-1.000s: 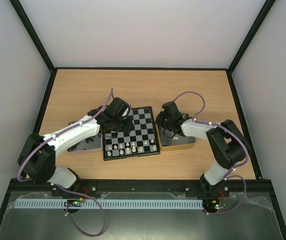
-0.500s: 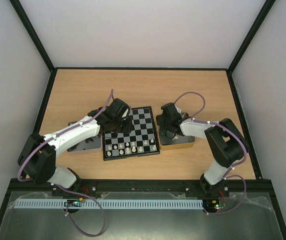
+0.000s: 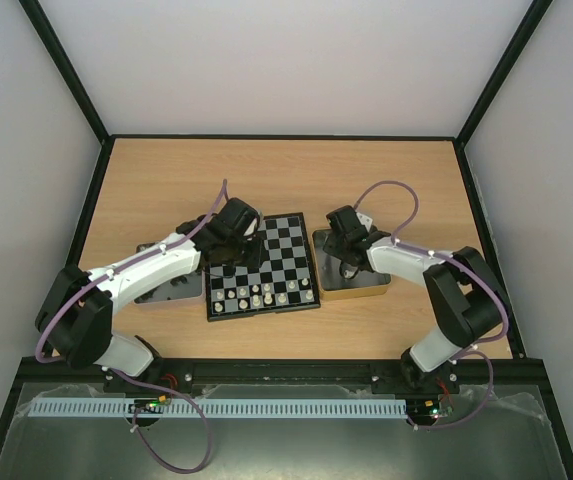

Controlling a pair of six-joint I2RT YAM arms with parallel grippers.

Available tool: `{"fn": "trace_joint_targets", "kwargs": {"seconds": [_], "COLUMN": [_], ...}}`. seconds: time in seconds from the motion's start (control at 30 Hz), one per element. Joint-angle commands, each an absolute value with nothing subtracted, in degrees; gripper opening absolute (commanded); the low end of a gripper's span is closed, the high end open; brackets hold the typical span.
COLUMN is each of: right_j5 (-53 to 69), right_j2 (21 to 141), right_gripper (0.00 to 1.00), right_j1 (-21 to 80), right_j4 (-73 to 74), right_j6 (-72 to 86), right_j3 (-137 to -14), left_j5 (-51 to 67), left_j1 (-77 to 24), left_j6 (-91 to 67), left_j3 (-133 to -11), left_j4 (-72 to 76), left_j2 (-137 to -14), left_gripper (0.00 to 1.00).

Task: Set up the chess pieces on the board
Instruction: Pick up the chess piece from the storage box.

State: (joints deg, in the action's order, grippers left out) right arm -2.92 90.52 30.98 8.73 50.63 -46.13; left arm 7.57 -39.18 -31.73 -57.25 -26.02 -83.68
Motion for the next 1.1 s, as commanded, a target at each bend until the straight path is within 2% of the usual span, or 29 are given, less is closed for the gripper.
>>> {"fn": "trace_joint_targets", "kwargs": {"seconds": [0.0,0.27,0.53,0.63,0.8,0.93,1.0,1.07], "right_j5": [-4.24,-5.31,-5.73,-5.30,-3.26,-3.38,-3.56,-3.92], "right_j2": [93.06,97.24,99.49,99.87,98.18,97.73,98.29,98.94], "right_gripper": [0.44,0.50,0.49,0.46,0.33,0.27,0.26,0.29], "right_j1": [30.94,30.94,30.94,30.94,30.94,30.94,30.94,30.94], "right_j4": [8.17,7.14,5.34,4.82,5.04,4.67,4.66,4.67], "right_j6": [47.73,41.20,34.47,32.58,32.70,32.96,32.96,33.04], "right_j3": [-48.65,-50.92,-51.85,-51.71,-50.39,-49.50,-49.72,-50.25], "left_j5": [8.09,8.26,8.57,8.60,8.61,8.85,8.85,8.88], "left_j1": [-38.76,-38.76,-38.76,-38.76,-38.76,-38.80,-38.78,-38.76], "left_j6": [-31.90,-31.72,-31.67,-31.68,-31.80,-31.99,-32.08,-32.08], "left_j3": [-56.39,-55.96,-56.10,-56.11,-55.96,-55.97,-56.07,-56.01], "left_j4": [-25.75,-25.51,-25.37,-25.31,-25.25,-24.92,-24.74,-24.70], "left_j2": [-83.10,-82.88,-83.06,-83.07,-83.14,-83.19,-83.11,-83.01], "left_gripper": [0.33,0.33,0.33,0.33,0.33,0.33,0.33,0.33]}}
